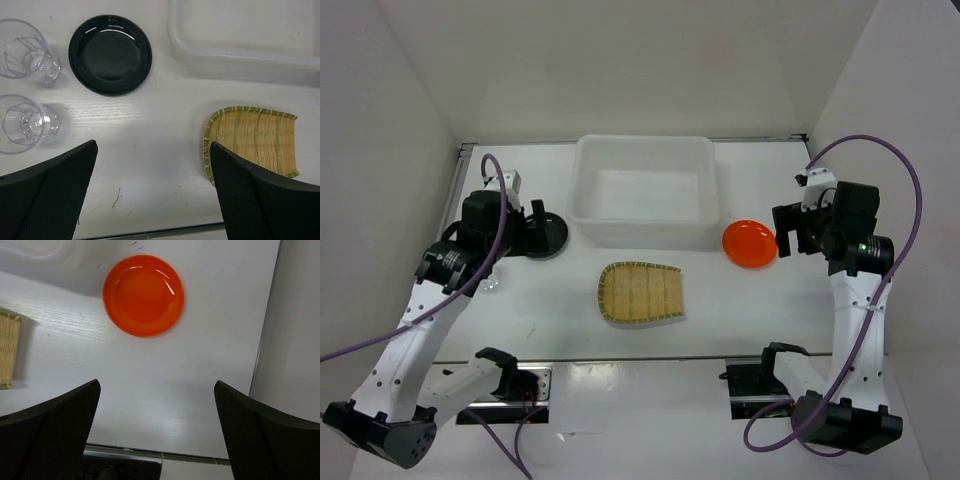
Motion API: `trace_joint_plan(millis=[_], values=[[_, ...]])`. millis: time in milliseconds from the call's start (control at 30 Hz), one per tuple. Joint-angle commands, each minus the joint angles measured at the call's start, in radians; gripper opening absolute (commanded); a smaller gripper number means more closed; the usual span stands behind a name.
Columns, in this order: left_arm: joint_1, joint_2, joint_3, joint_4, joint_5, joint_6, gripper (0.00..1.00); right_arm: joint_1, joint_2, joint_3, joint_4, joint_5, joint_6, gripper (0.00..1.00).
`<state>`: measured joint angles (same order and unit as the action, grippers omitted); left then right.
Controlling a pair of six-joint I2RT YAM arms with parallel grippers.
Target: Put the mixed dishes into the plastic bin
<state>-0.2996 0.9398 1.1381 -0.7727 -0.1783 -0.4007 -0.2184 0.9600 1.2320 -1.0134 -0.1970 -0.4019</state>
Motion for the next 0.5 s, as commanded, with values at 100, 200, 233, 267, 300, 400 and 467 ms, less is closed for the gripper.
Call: trace_joint_plan(millis=[100,200,233,267,300,400,467], values=[[-0.003,-0.013,-0.028,0.016,0.056,-0.063,0.99,0.007,0.025,0.000,0.012,0.018,-0.005,0.99],[-0.003,-0.022,-0.052,0.016,0.127,-0.053,0.99,0.007,0.035,0.000,0.012,0.018,-0.005,0.99],[-0.003,-0.022,-0.069,0.026,0.196,-0.053,0.99,0.007,0.036,0.000,0.012,0.018,-0.005,0.99],[-0.003,-0.022,-0.078,0.035,0.235,-0.041,0.99,0.007,0.036,0.000,0.012,0.018,-0.005,0.99],[-0.013,-0.022,-0.101,0.045,0.270,-0.041,0.99,0.007,0.036,0.000,0.012,0.018,-0.005,0.99],[-0.013,0.011,-0.146,0.093,0.394,-0.088,0.99,0.028,0.036,0.000,0.002,0.007,-0.015,0.99],[-0.013,0.075,-0.146,0.111,0.463,-0.125,0.99,0.040,0.026,0.000,0.002,-0.002,-0.015,0.99]])
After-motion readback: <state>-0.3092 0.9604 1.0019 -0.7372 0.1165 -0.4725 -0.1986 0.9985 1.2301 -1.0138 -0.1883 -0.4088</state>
